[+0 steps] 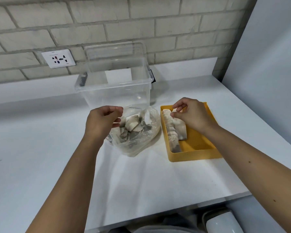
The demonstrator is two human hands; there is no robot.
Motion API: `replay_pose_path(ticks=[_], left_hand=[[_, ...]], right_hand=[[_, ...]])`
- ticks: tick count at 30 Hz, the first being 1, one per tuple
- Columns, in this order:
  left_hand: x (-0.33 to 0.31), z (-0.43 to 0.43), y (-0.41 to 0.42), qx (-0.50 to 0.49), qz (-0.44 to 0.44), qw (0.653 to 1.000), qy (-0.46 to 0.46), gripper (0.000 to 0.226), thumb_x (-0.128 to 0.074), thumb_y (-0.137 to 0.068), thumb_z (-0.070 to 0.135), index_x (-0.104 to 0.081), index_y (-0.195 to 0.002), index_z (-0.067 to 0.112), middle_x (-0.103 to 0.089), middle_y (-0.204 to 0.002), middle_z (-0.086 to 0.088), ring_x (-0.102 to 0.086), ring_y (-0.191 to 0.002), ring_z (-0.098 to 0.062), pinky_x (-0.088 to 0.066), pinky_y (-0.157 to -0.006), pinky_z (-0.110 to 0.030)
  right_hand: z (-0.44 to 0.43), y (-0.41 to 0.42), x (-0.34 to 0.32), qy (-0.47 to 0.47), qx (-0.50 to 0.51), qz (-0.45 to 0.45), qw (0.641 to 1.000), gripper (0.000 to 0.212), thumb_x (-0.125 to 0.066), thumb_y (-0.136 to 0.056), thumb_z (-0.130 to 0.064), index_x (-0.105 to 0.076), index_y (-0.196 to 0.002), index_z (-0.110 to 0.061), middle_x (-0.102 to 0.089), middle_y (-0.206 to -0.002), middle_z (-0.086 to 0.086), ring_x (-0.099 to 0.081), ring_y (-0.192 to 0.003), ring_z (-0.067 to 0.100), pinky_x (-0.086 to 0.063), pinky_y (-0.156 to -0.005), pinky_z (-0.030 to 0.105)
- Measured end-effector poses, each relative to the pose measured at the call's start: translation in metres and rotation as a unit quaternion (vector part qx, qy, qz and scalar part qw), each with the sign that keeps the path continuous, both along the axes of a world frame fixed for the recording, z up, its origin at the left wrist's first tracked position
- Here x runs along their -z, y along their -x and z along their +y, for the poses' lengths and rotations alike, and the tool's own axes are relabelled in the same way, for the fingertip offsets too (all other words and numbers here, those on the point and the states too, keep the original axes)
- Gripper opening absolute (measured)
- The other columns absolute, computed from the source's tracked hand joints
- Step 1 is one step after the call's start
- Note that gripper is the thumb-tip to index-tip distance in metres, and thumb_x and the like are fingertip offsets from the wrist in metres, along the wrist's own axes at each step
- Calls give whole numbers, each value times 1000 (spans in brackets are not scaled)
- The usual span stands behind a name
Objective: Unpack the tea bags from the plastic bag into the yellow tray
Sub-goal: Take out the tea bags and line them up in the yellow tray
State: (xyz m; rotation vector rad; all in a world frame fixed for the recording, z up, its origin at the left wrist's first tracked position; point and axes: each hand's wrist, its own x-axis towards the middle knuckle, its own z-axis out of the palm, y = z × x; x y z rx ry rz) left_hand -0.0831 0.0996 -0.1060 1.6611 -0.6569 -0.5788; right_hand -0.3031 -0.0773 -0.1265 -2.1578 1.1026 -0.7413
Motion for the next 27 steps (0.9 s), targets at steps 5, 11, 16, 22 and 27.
replay_pose_path(ticks=[5, 11, 16, 22, 27], left_hand=[[16, 5, -2, -42, -221, 967, -115, 9, -69, -87, 30, -77, -91, 29, -72, -85, 11, -64, -73, -14, -50, -70, -29], [30, 10, 1, -25, -228, 964, -135, 10, -70, -86, 32, -76, -93, 31, -72, -85, 12, -63, -66, -16, -58, -69, -38], [34, 15, 0, -5, -221, 963, -155, 10, -70, -85, 29, -76, -92, 31, -71, -86, 12, -59, -64, -16, -57, -71, -39], [31, 20, -3, -3, -219, 966, -138, 13, -71, -87, 25, -77, -97, 29, -71, -85, 10, -57, -64, -3, -45, -63, -24], [24, 18, -2, 32, -218, 968, -119, 29, -77, -81, 21, -73, -109, 27, -70, -88, 14, -57, -58, 3, -40, -58, -10]], right_hand=[[37, -56, -12, 31, -147, 13, 989, 10, -79, -79, -21, -77, -90, -21, -69, -83, -9, -56, -65, -4, -41, -64, 9], [51, -119, 14, 187, -222, 285, 914, 21, -61, -86, -26, -72, -103, -28, -70, -105, 2, -63, -96, 24, -39, -69, 28], [49, -139, 27, 207, -235, 347, 884, 25, -55, -84, -19, -71, -104, -20, -69, -105, 10, -64, -97, 31, -36, -71, 28], [47, -134, 16, 186, -237, 282, 911, 20, -56, -90, -27, -73, -101, -25, -70, -98, 6, -63, -92, 27, -43, -67, 29], [43, -103, -10, -7, -237, 101, 966, 9, -70, -89, -27, -69, -84, -20, -65, -69, -2, -60, -55, 10, -49, -60, 28]])
